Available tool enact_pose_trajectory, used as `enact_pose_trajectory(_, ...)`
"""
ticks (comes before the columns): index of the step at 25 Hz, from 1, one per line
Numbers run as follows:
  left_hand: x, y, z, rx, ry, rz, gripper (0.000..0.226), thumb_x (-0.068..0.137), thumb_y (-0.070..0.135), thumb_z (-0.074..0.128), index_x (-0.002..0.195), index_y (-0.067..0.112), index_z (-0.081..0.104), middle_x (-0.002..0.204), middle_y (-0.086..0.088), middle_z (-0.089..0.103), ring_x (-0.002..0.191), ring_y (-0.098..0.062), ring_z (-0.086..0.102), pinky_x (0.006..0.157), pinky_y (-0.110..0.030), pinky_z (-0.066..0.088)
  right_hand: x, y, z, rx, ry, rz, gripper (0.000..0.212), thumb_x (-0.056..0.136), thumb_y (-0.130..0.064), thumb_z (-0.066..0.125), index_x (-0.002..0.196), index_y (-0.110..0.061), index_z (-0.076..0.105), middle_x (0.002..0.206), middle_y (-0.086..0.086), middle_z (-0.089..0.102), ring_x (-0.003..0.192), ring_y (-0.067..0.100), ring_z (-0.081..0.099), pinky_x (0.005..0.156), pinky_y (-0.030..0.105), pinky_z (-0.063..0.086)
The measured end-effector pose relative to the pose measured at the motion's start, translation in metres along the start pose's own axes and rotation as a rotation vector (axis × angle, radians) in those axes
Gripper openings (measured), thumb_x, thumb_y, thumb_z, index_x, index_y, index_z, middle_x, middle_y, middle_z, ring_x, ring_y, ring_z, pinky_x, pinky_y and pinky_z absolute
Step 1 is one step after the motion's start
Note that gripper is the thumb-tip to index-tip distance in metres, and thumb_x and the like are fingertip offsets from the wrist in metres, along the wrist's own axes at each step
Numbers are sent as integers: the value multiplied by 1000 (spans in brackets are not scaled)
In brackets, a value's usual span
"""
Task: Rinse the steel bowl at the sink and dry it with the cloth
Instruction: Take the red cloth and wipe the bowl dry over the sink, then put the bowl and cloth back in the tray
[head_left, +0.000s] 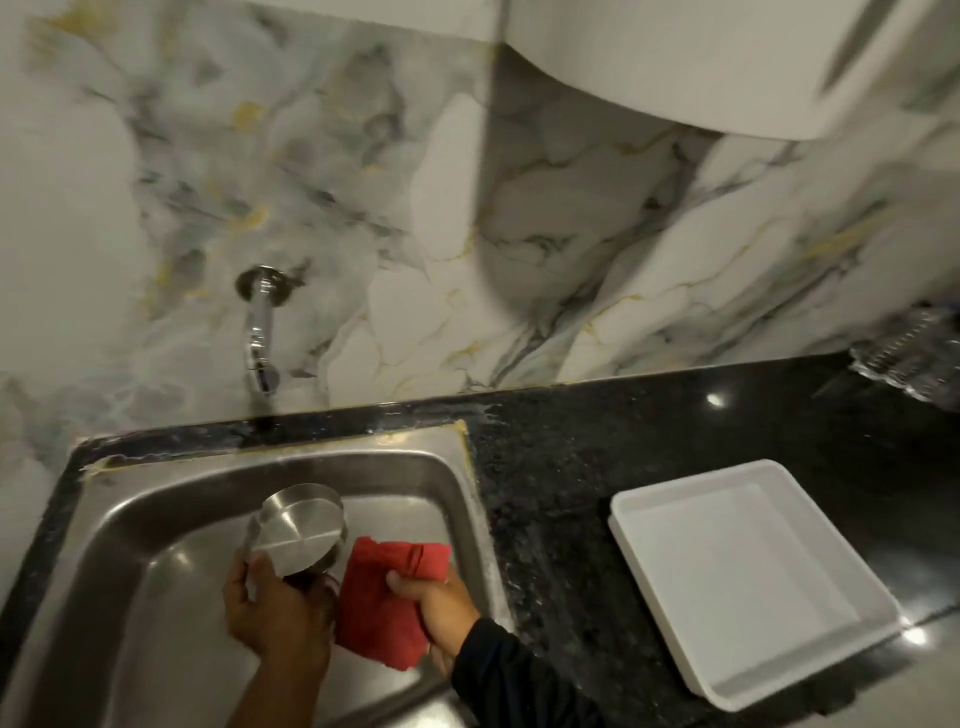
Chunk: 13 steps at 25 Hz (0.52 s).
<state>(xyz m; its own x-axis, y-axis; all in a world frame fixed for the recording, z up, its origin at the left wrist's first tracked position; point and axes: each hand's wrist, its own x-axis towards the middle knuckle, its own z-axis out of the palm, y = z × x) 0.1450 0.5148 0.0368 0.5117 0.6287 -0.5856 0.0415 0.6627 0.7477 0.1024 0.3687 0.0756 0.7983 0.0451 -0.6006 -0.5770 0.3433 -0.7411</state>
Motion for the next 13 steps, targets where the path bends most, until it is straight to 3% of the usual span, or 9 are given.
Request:
enact_pose_trajectory(1, -13, -9, -2, 20, -47, -30, 29, 95, 34, 63, 121, 40, 75, 130, -4, 76, 107, -36, 73, 53, -37, 65, -12, -3, -28, 53, 63, 20, 30, 92, 14, 64, 107, -5, 82, 109, 19, 81, 103, 34, 77, 105, 50, 59)
enact_pose_trajectory(3, -48, -26, -3, 69, -147, -43, 24, 96, 41, 67, 118, 37, 76, 139, -8, 71, 115, -39, 70, 56, -41, 66, -39, -18, -93, 138, 225, 25, 30, 76, 14, 72, 102, 1, 80, 106, 24, 77, 97, 36, 73, 103, 54, 58)
enact_pose_trajectory(6, -111, -56, 3, 170, -236, -100, 43, 94, 48, 73, 132, 28, 71, 148, -8, 65, 123, -38, 66, 61, -43, 67, -78, -54, -215, 168, 495, 2, 52, 60, 3, 67, 111, 14, 72, 104, 28, 68, 96, 37, 62, 91, 47, 53)
enact_pose_trajectory(10, -202, -122, 20, 238, -376, -174, 36, 107, 25, 57, 142, 25, 64, 141, -12, 63, 123, -39, 59, 54, -28, 63, -105, -105, -386, -13, 775, -20, 17, 74, 7, 62, 79, -4, 75, 83, 18, 70, 80, 29, 64, 69, 34, 51)
enact_pose_trajectory(13, -268, -178, 42, 271, -392, -199, 38, 108, 21, 55, 145, 19, 61, 134, -7, 61, 120, -34, 57, 47, -20, 60, -95, -139, -493, -262, 821, 17, 11, 71, -1, 66, 76, -7, 74, 79, 13, 70, 79, 28, 63, 72, 40, 53)
